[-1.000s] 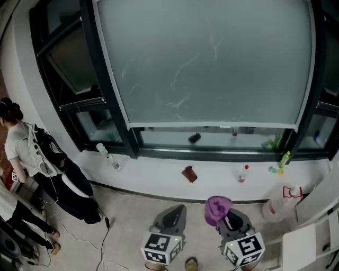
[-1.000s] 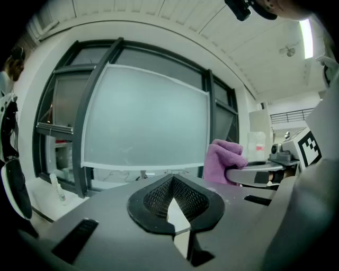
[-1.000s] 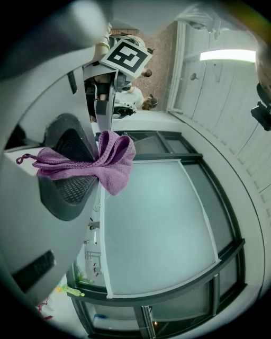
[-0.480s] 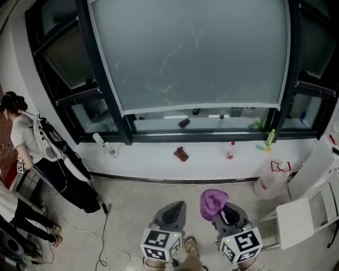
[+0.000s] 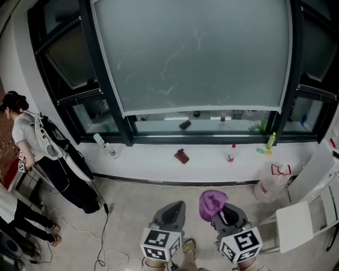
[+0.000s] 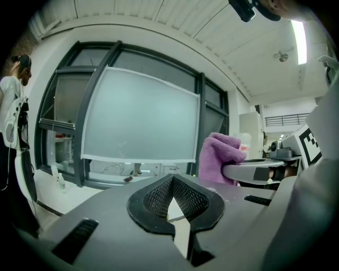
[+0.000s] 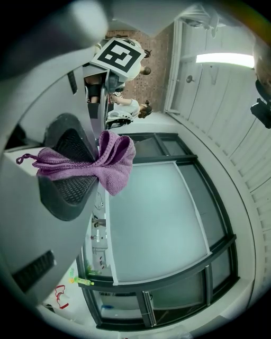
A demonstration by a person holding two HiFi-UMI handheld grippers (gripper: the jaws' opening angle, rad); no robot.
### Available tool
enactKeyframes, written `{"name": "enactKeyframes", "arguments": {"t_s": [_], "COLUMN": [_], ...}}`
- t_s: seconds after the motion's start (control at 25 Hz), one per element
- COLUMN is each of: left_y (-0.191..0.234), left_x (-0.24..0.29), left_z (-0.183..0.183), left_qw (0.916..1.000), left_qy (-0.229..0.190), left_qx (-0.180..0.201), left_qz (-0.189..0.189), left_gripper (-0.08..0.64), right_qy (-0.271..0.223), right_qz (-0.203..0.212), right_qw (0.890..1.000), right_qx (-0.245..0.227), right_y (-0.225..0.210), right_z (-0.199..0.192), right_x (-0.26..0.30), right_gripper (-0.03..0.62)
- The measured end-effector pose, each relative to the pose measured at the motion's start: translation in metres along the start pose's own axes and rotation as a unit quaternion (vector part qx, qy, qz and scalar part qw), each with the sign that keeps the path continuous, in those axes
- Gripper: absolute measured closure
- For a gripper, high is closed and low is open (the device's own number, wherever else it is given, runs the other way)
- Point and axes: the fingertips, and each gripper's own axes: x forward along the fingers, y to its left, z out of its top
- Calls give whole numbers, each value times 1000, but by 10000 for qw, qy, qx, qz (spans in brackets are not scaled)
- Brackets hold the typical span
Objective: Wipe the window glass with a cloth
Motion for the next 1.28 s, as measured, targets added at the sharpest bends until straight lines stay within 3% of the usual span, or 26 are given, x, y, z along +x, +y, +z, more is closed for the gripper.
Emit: {"name": "enactKeyframes", "arguments": {"t_s": [0.6, 1.28], "left_y": [95, 186], "left_x": [96, 174], "left_z": [36, 57], "left_qw": [9996, 9999], "left_qy": [70, 0], "left_qx": [264, 165], "left_qz": [-11, -22], "left_gripper": [555, 555], "right_qy": [11, -11], "right_qz": [21, 74], "right_qw": [10000, 9997], "right_qx": [-71, -233], "right_y": [-39, -63], "right_z": [31, 51], "right_x": [132, 247], "right_gripper": [531, 531]}}
